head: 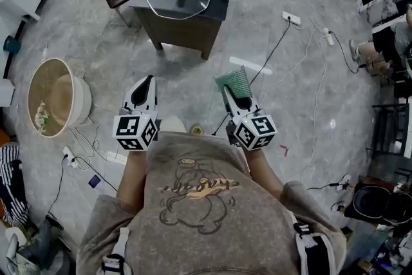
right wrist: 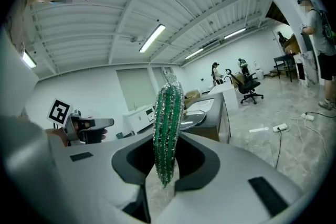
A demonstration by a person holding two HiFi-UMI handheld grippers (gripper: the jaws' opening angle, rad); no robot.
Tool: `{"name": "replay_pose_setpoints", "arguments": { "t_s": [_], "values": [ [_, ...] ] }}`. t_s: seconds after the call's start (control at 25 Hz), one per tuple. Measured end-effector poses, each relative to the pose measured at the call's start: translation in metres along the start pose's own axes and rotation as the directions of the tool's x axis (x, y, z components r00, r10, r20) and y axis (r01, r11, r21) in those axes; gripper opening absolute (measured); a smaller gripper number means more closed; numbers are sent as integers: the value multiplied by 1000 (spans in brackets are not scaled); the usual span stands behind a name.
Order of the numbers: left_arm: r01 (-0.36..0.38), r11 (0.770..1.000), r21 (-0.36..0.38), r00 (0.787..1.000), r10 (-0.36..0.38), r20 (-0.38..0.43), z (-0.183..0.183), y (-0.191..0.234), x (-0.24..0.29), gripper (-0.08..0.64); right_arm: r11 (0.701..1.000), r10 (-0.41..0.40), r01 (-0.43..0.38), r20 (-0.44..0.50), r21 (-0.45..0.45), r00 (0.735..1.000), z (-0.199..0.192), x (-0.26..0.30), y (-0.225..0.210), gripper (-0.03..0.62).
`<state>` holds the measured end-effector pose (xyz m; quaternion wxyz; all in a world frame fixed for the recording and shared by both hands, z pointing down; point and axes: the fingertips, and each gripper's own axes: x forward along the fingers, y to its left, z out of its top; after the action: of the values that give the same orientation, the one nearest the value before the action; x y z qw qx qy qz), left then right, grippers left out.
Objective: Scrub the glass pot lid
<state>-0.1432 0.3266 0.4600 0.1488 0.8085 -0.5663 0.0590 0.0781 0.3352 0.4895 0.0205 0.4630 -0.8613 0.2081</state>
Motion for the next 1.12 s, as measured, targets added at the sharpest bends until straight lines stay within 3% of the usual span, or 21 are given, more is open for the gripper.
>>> {"name": "replay_pose_setpoints", "arguments": {
  "t_s": [0.32, 0.56, 0.8, 1.12],
  "values": [
    [-32, 999, -2, 999, 32, 9, 6, 4, 25, 9, 1000, 13, -13, -13, 0, 1000, 7, 20, -29, 94],
    [-28, 1000, -5, 1000, 28, 9, 17, 29, 72, 9, 1000, -1, 1, -29, -2, 1000, 17, 60, -56, 94],
    [12, 1000, -8, 1000, -12, 1, 36, 53, 140, 9, 1000, -24, 24, -24, 2, 999, 43, 112, -88, 94],
    [108, 994, -27, 994, -107, 19, 92, 102, 235, 9, 999, -38, 38, -5, 5, 999, 100, 214, -115, 94]
  ]
}}
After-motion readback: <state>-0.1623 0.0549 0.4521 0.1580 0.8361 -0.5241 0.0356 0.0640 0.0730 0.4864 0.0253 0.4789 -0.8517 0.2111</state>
